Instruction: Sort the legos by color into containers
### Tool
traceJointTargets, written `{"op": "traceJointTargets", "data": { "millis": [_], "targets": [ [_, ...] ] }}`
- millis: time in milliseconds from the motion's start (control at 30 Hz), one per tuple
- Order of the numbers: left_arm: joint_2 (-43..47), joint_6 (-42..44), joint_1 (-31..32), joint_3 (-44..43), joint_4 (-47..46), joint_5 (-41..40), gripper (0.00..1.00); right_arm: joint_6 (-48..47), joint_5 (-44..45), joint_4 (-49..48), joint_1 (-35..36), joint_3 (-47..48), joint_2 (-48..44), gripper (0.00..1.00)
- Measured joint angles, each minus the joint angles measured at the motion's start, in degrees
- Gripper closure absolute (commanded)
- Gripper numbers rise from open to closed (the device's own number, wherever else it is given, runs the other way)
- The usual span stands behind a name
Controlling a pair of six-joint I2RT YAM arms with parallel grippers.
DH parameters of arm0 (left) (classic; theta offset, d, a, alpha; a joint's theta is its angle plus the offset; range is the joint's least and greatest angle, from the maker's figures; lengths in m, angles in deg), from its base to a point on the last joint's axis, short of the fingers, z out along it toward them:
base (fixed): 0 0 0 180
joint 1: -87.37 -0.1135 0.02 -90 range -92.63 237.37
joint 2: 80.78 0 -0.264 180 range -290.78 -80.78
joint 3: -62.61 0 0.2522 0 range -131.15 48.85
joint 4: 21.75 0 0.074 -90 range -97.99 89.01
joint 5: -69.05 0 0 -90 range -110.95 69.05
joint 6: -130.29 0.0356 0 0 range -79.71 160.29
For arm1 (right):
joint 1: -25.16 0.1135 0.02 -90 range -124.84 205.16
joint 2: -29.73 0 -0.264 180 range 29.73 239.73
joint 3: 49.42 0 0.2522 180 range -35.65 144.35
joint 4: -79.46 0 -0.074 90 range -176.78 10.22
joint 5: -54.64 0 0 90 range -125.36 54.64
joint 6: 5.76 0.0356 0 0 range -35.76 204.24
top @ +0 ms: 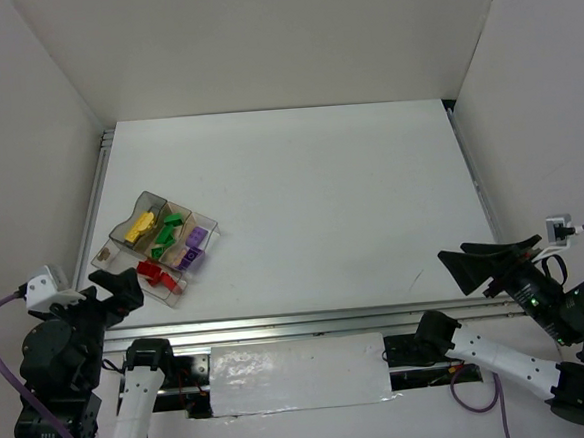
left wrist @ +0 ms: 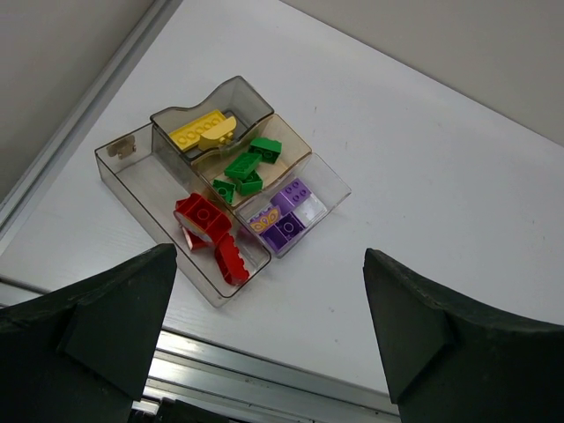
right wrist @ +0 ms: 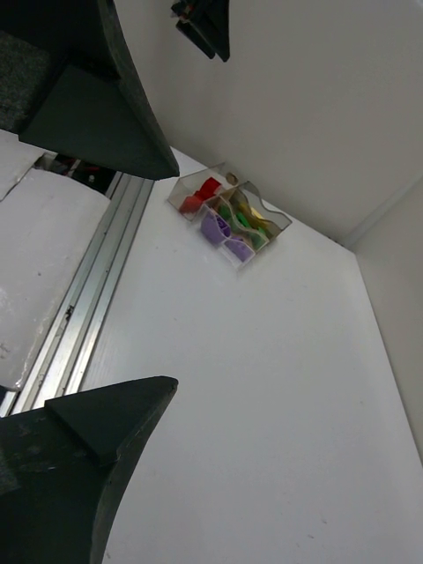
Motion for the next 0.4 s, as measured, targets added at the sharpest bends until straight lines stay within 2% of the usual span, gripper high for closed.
{"op": "traceJointTargets", "data": {
  "millis": [400],
  "targets": [
    [0.1,0.0,0.0,0.0,0.0,-1.9,0.01,0.0,0.1,-0.5,0.0,-1.4,0.9,0.0]
  ]
}}
